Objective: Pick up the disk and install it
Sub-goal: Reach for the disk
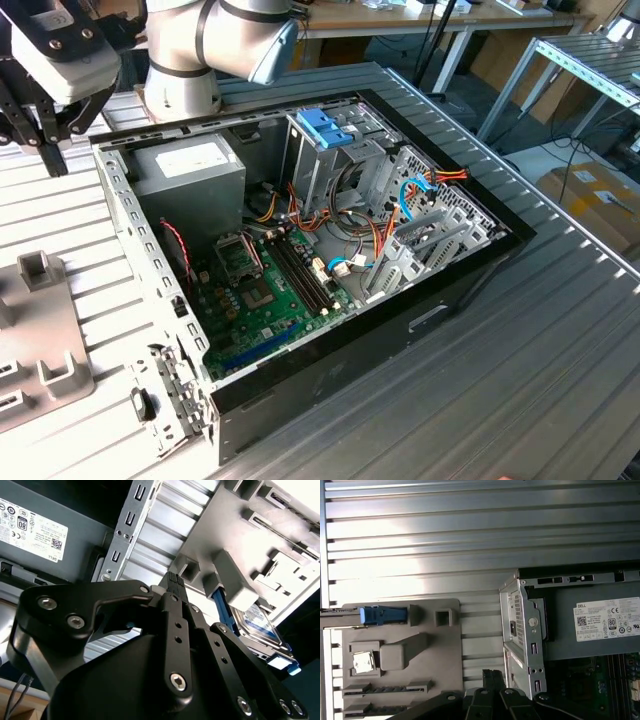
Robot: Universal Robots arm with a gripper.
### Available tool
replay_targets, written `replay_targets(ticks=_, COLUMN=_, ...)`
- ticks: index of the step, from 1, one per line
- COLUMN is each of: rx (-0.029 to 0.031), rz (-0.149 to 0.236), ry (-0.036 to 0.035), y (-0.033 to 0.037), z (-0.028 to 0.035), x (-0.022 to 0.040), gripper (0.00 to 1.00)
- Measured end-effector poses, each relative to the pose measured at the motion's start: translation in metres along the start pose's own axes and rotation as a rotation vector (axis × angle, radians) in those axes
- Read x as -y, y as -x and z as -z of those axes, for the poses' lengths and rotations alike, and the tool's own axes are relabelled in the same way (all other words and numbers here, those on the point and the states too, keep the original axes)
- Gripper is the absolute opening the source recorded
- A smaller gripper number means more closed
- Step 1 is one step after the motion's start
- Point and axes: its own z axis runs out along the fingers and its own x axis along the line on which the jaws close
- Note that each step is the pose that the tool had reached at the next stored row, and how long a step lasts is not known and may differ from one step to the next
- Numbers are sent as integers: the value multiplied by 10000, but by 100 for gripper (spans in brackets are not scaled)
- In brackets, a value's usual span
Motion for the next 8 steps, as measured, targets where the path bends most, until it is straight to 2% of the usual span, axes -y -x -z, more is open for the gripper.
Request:
replay_targets(ticks=2, rx=1, rz=-1, ry=0, y=-29, z=0, x=2, gripper=11)
replay_targets(ticks=8, rx=0, rz=-1, ry=0, y=-187, z=1, x=14, gripper=11)
